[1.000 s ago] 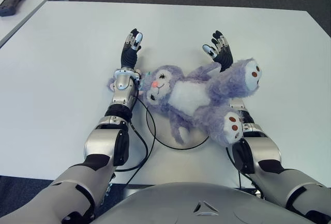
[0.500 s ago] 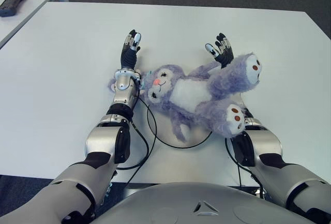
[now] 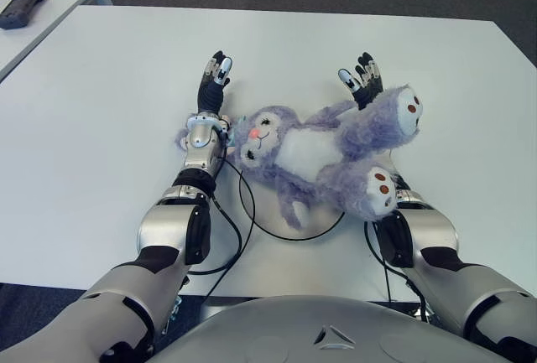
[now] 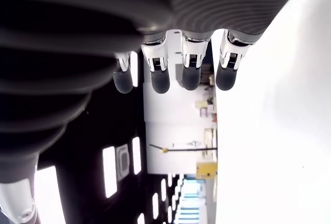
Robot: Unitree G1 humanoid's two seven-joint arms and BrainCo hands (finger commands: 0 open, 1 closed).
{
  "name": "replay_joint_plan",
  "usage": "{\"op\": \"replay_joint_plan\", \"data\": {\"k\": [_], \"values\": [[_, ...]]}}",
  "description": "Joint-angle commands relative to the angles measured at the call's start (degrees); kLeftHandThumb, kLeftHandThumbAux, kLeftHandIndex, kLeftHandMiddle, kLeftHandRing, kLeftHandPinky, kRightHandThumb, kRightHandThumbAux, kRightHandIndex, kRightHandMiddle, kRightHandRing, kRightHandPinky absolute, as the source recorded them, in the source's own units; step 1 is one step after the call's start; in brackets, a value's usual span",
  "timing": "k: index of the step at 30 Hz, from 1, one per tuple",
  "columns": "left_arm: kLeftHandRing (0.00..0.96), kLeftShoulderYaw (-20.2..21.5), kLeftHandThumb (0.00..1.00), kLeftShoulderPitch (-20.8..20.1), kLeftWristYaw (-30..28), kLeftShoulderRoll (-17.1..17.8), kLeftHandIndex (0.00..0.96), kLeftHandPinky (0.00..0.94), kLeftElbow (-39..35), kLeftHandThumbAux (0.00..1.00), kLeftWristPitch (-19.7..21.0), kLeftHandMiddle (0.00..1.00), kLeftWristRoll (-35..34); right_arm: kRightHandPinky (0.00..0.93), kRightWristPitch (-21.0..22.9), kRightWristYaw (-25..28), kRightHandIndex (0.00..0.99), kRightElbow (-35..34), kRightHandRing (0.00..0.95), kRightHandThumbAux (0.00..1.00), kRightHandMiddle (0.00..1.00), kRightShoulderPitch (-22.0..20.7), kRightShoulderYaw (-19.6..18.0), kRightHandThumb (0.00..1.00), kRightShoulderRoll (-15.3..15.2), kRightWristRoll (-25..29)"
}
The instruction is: Put the doll into the plate.
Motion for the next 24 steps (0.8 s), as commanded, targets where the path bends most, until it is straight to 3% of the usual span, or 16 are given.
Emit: {"op": "replay_joint_plan", "data": {"k": [1, 12, 18, 24], "values": [[0.000, -0.23, 0.000, 6.76, -1.69, -0.57, 0.000, 0.000, 4.86, 0.364, 1.84, 0.000, 0.36, 0.000, -0.98, -0.13, 0.014, 4.55, 0.000, 0.605, 0.021, 7.71, -1.54, 0.000, 1.62, 1.30], [0.000, 0.00, 0.000, 9.39, -2.75, -0.41, 0.000, 0.000, 4.28, 0.355, -1.50, 0.027, 0.04, 0.000, -4.63, 1.13, 0.024, 4.28, 0.001, 0.620, 0.029, 9.99, -2.91, 0.000, 1.01, 1.64], [0.000, -0.04, 0.000, 12.21, -3.56, -0.91, 0.000, 0.000, 3.74, 0.367, -5.61, 0.036, 0.00, 0.023, -9.66, 0.91, 0.031, 3.80, 0.020, 0.631, 0.041, 14.23, -2.69, 0.000, 1.93, 0.96], [0.000, -1.18, 0.000, 14.59, -2.96, -1.68, 0.000, 0.000, 4.17, 0.372, -7.71, 0.038, 1.17, 0.024, -11.62, 1.02, 0.035, 5.11, 0.031, 0.626, 0.049, 16.32, -2.09, 0.000, 2.05, 0.07]]}}
